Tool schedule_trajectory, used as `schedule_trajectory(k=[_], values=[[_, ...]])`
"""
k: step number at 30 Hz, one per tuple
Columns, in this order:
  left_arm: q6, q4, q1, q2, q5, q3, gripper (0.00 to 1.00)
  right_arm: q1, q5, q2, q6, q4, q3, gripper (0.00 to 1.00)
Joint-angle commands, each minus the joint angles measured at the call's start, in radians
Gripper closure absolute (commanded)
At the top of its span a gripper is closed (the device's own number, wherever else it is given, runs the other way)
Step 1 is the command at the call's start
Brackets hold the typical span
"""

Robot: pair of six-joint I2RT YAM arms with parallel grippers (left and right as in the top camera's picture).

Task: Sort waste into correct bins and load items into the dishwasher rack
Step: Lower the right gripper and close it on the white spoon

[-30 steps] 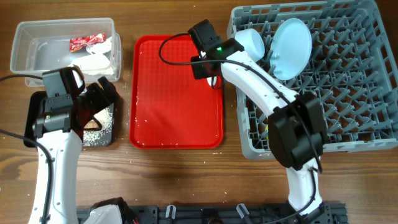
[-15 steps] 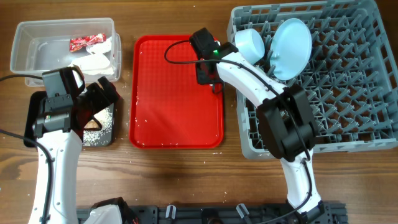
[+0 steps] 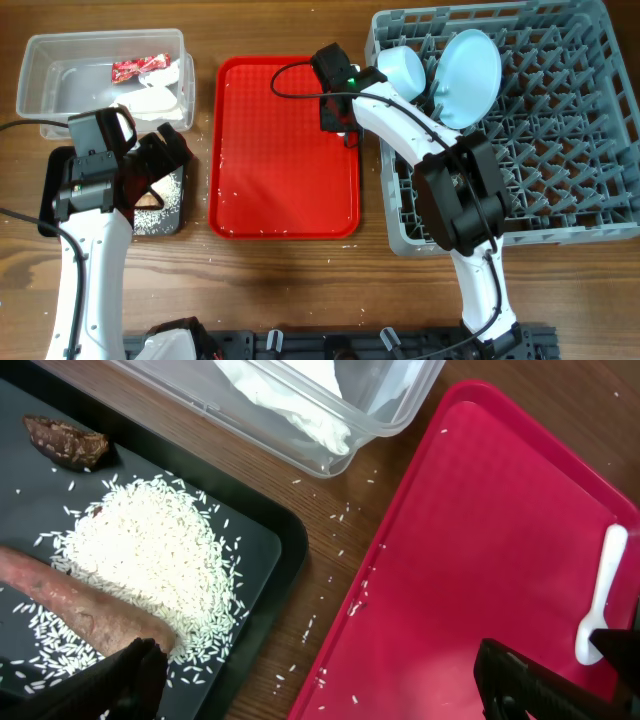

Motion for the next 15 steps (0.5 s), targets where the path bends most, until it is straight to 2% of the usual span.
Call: schedule_trajectory(k=[1, 4, 7, 11, 15], values=[[0.001, 0.0, 0.007, -0.009, -0.003, 0.014, 0.0, -0.005, -0.048, 0.072, 0.004, -0.002, -0.004, 0.74], [0.001, 0.0, 0.007, -0.009, -0.003, 0.014, 0.0, -0.005, -0.049, 0.09, 0.0, -0.003, -0.004, 0.73], [0.001, 0.0, 0.007, -0.009, -0.003, 0.014, 0.0, -0.005, -0.055, 0.096, -0.001, -0.002, -0.004, 0.55], [0.001, 0.0, 0.007, -0.009, -0.003, 0.014, 0.0, -0.005, -0.055, 0.096, -0.001, -0.002, -0.004, 0.51], [0.001, 0.0, 0.007, -0.009, -0.003, 0.014, 0.0, -0.005, -0.055, 0.097, -0.002, -0.002, -0.004, 0.51]])
